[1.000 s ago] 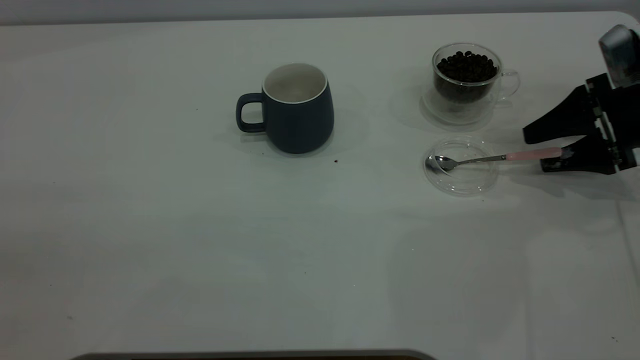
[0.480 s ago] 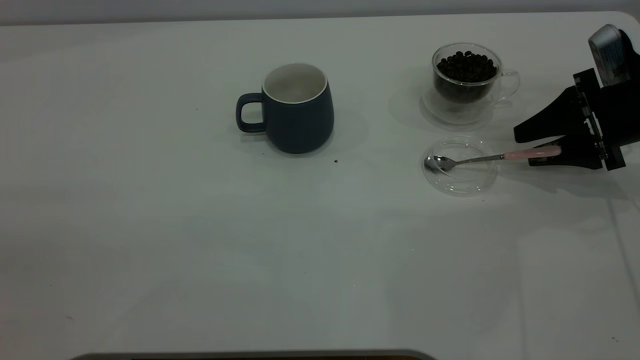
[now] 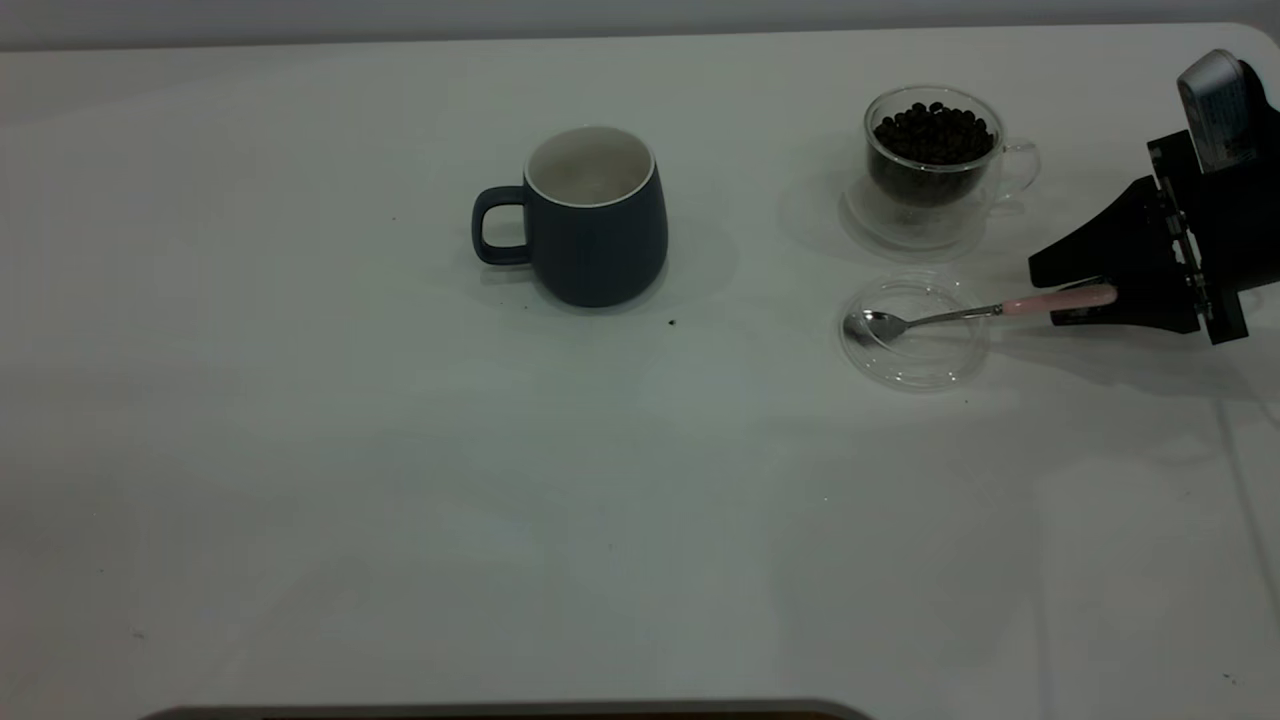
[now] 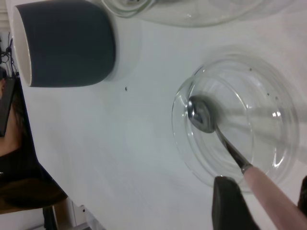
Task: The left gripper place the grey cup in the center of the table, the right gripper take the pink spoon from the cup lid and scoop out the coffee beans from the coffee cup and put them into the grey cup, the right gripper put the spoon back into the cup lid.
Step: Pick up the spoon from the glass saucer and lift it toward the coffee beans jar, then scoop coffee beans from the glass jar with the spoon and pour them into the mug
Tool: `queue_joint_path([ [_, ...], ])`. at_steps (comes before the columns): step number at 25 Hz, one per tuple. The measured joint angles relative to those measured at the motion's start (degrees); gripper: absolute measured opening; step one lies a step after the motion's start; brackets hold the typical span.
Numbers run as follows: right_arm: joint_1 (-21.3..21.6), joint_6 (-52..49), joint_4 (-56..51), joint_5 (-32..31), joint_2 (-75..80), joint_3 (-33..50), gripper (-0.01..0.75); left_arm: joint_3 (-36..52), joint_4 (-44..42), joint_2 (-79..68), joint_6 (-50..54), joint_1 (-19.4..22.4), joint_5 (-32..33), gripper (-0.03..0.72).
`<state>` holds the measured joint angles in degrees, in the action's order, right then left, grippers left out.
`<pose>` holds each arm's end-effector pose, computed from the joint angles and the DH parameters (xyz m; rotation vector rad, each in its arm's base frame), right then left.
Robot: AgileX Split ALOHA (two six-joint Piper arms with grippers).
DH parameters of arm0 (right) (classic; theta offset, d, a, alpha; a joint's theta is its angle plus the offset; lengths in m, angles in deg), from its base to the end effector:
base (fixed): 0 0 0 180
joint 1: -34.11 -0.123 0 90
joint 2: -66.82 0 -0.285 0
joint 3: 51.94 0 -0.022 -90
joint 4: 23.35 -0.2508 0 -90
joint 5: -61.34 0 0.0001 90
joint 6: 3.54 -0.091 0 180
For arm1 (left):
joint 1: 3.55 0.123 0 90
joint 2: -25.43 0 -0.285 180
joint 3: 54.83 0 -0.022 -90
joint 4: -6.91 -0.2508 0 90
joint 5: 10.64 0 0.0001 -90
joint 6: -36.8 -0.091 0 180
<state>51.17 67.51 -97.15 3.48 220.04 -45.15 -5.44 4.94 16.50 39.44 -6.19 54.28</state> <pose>0.3632 -0.0340 -0.0295 0.2185 2.6567 1.3540 -0.0035 0.0030 0.2678 -0.0024 2.1504 -0.0116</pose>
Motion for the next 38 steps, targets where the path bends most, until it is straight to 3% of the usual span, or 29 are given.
queue_joint_path([
  [10,0.0,-1.1,2.6,-1.6,0.0,0.0,0.115,0.0,0.0,0.0,0.1,0.0,0.0,0.586],
  [31,0.0,-8.9,12.3,-3.8,-17.3,0.5,0.11,0.0,0.0,0.0,0.1,0.0,0.0,0.586],
  [38,-0.6,-8.3,6.9,5.0,-19.8,0.5,0.11,0.0,0.0,0.0,0.0,0.0,0.0,0.586],
])
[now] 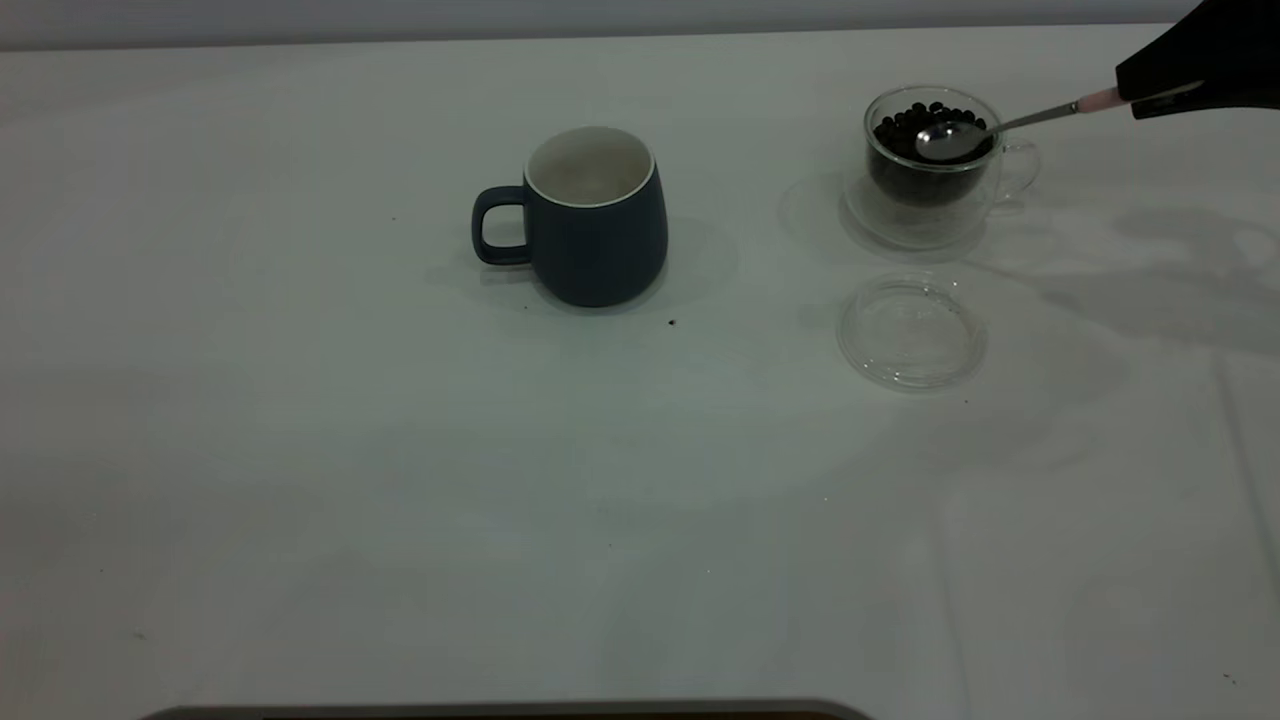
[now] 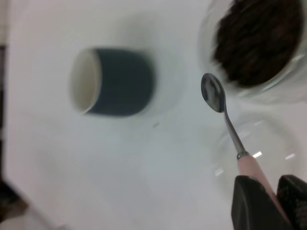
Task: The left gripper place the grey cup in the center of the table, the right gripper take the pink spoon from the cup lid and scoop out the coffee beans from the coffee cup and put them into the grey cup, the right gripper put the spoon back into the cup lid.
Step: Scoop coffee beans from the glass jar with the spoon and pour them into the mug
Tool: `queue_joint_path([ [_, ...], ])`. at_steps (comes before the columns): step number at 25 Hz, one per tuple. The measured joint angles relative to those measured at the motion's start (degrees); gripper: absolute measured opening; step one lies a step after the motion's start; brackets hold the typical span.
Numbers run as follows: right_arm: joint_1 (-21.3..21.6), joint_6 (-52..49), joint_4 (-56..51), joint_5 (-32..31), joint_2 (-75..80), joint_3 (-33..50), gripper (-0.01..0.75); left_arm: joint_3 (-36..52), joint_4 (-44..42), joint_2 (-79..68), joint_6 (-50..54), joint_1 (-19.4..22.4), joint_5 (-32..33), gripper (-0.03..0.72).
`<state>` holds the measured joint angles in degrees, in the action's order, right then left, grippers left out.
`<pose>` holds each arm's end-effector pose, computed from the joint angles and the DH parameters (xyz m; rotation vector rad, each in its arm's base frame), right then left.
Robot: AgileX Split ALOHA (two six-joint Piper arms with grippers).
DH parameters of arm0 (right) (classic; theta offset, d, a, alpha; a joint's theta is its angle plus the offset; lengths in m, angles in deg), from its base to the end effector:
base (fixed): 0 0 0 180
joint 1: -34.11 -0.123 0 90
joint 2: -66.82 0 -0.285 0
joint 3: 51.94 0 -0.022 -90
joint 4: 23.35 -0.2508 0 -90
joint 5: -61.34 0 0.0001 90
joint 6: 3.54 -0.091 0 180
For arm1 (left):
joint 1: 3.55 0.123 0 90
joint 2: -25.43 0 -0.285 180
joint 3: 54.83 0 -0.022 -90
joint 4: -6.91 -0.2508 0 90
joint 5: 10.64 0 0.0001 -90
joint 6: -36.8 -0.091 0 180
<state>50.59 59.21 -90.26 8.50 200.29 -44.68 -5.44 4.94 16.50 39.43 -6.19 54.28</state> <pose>0.3877 -0.0451 0.0891 0.0744 2.5816 1.0433 -0.0035 0.0030 0.2678 -0.0022 2.1504 -0.0115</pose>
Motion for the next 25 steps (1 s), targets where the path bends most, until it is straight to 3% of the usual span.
queue_joint_path([
  [6,-1.0,2.7,-0.8,6.5,0.0,-1.2,0.11,0.0,0.0,0.0,0.0,0.0,0.0,0.586],
  [18,-1.3,9.0,-1.1,8.8,2.0,-4.4,0.11,0.0,0.0,0.0,0.0,0.0,0.0,0.586],
  [25,-3.8,12.4,-1.5,11.2,2.6,-4.4,0.11,0.0,0.0,0.0,0.0,0.0,0.0,0.586],
])
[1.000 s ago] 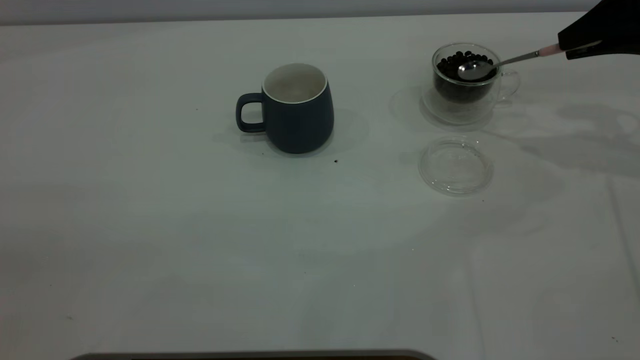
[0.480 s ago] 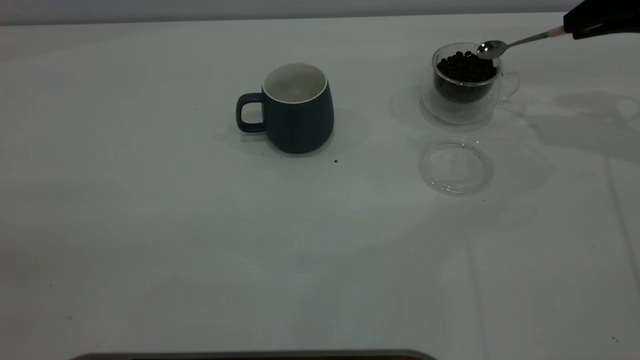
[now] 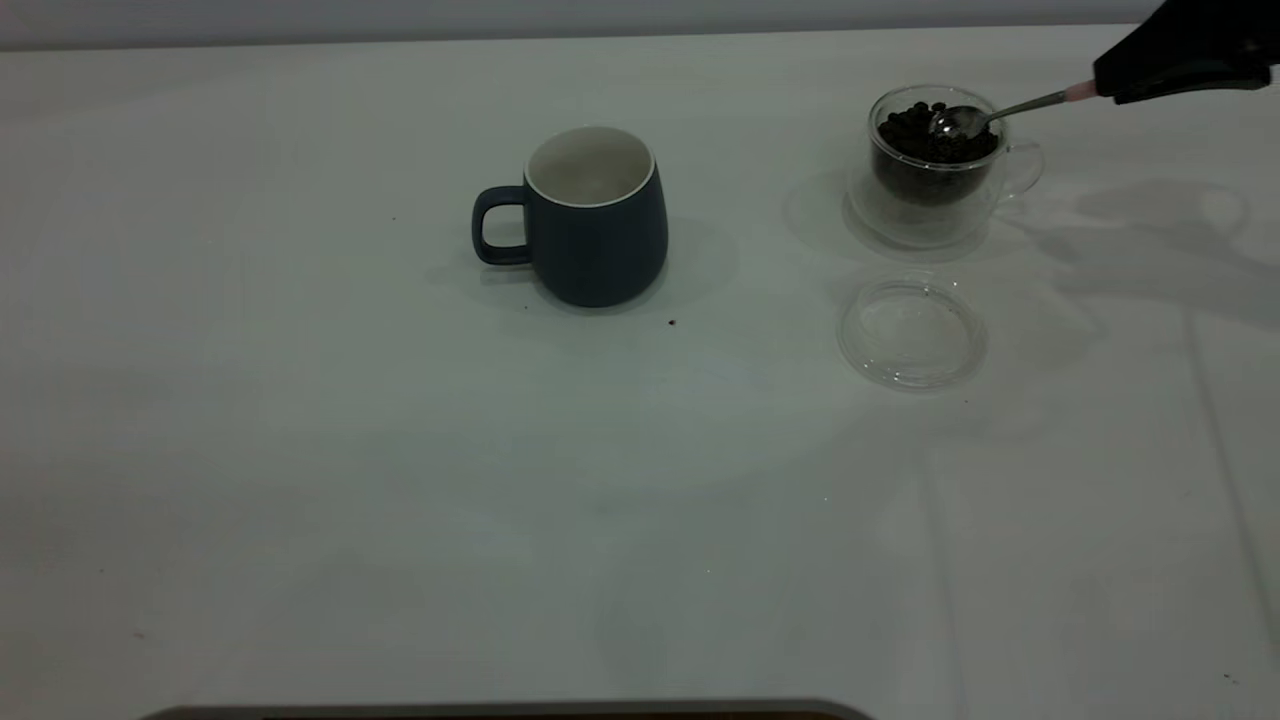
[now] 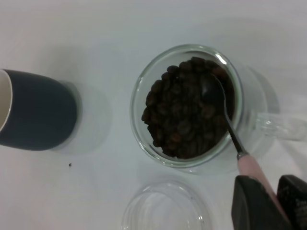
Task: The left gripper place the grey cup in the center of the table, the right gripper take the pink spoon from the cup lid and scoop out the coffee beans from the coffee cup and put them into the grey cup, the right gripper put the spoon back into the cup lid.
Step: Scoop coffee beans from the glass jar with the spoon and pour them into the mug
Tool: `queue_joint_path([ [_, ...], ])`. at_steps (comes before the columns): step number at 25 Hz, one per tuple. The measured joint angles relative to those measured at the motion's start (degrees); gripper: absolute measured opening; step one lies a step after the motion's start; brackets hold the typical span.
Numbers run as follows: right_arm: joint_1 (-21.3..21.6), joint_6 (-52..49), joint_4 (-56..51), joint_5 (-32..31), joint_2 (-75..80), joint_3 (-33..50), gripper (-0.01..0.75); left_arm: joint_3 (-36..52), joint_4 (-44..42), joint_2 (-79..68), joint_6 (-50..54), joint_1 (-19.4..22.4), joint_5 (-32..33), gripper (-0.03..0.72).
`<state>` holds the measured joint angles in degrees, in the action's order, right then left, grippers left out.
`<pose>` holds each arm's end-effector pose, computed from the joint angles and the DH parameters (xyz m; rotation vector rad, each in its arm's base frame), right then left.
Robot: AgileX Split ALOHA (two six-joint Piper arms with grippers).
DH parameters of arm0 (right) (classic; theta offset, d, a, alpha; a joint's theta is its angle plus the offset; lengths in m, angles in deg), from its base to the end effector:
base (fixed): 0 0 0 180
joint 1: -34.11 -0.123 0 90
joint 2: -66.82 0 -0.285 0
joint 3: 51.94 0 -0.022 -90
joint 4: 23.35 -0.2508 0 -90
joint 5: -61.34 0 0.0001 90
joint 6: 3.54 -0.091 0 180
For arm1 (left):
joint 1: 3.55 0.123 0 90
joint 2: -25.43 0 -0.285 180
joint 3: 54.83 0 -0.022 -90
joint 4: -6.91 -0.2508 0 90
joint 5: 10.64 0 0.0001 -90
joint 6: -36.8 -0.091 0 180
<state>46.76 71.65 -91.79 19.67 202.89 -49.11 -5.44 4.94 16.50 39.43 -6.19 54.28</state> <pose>0.4168 -0.0358 0.0804 -0.1862 2.5142 0.7350 -0.0035 0.0030 0.2678 -0.0022 2.1504 -0.0115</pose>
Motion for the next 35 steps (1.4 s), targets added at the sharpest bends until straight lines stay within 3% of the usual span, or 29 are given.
queue_joint_path([
  [11,-1.1,-3.3,-2.5,-1.4,2.4,0.0,0.11,0.0,0.0,0.0,0.1,0.0,0.0,0.586],
  [21,2.2,-6.5,-7.7,-7.1,5.1,0.0,0.11,0.0,0.0,0.0,0.1,0.0,0.0,0.586],
  [35,3.4,-15.1,-8.1,-10.6,5.3,0.0,0.11,0.0,0.0,0.0,0.1,0.0,0.0,0.586],
])
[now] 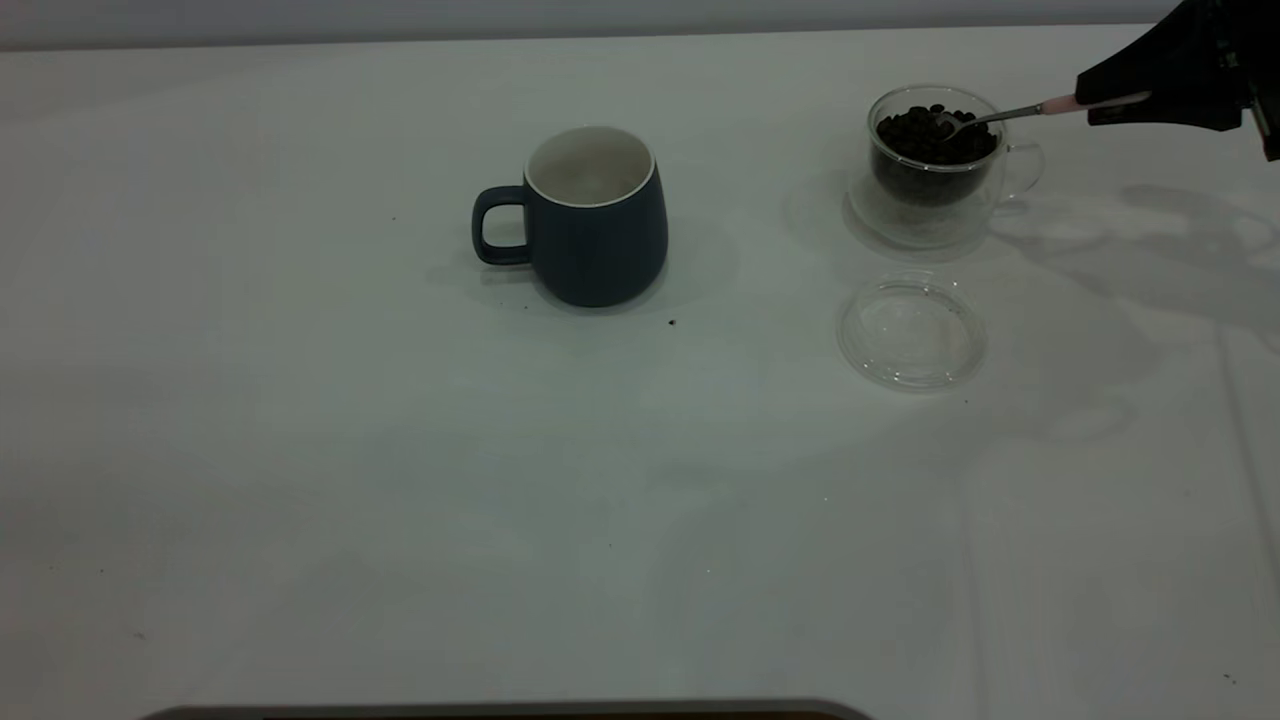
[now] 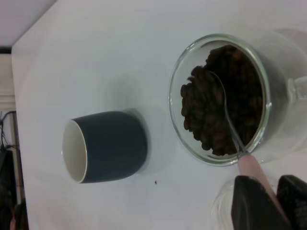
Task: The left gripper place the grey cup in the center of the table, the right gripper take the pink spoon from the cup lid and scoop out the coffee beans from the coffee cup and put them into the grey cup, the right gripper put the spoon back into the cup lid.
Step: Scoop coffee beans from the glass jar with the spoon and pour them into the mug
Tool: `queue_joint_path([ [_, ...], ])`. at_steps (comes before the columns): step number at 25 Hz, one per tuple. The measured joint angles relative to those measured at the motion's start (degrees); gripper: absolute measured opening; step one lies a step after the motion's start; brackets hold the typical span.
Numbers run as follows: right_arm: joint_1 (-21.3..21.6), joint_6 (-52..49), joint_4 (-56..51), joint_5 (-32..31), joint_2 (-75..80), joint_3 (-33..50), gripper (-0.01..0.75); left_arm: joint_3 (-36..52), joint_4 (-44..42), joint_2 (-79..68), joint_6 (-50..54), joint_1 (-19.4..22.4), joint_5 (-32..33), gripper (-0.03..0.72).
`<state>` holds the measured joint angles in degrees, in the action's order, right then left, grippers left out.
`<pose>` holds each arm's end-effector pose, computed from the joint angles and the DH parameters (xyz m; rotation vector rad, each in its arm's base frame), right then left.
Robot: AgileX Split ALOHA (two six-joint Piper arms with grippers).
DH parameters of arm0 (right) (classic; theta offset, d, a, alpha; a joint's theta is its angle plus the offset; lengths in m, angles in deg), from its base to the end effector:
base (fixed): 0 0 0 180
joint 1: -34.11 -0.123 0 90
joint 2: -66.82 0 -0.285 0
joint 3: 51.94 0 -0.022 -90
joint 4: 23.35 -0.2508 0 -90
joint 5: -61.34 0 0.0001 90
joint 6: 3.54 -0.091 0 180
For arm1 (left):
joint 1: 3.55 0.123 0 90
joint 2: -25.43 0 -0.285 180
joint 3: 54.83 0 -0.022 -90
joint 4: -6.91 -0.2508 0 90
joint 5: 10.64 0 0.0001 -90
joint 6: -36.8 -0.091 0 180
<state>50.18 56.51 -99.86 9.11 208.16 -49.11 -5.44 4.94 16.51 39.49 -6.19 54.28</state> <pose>0.4097 -0.0452 0.0556 0.3446 2.5115 1.1544 -0.0035 0.0030 0.2678 -0.0034 2.1502 -0.0121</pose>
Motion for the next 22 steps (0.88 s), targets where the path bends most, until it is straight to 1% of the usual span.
queue_joint_path([
  [12,2.2,-0.3,-3.2,-4.8,2.8,0.0,0.11,0.0,0.0,0.0,-0.1,0.0,0.0,0.586],
  [22,4.3,-2.0,-3.7,-9.4,2.8,-0.1,0.11,0.0,0.0,0.0,-0.1,0.0,0.0,0.586],
])
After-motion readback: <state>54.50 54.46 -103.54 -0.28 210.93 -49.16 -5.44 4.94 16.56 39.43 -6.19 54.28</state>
